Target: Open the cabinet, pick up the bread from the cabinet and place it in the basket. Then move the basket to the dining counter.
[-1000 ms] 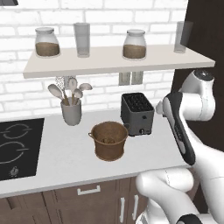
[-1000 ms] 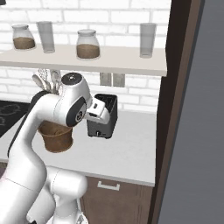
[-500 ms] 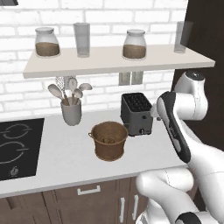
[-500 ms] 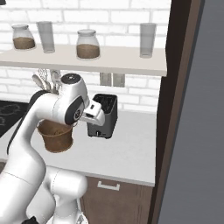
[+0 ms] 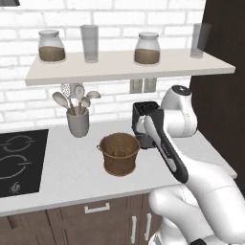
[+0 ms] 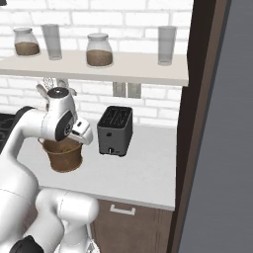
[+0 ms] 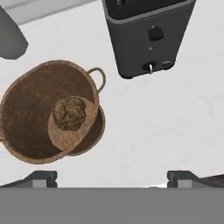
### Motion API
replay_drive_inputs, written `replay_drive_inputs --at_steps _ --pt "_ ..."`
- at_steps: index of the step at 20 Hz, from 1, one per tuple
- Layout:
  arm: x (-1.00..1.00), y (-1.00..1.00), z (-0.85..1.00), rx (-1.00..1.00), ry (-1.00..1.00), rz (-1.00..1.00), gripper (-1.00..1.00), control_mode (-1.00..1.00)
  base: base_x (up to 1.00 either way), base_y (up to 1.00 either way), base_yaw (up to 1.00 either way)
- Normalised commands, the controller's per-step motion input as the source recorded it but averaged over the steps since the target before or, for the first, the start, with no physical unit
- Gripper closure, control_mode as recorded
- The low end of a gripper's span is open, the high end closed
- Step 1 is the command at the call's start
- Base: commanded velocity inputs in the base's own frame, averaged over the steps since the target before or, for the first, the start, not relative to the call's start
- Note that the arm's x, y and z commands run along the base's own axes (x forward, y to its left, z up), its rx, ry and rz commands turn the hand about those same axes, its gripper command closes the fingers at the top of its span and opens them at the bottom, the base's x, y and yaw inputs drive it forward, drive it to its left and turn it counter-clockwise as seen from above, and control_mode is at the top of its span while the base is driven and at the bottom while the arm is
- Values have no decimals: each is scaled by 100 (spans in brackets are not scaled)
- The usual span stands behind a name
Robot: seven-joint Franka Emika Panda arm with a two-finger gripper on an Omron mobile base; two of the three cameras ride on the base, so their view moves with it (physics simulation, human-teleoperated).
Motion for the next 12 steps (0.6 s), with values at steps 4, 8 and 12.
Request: replay_drive_inputs --at_steps 4,8,12 --pt "64 31 -31 0 9 -6 -100 -100 0 0 0" --pt "58 10 -28 0 16 -5 -100 -100 0 0 0" --pt "24 36 -44 0 18 -6 -100 -100 0 0 0"
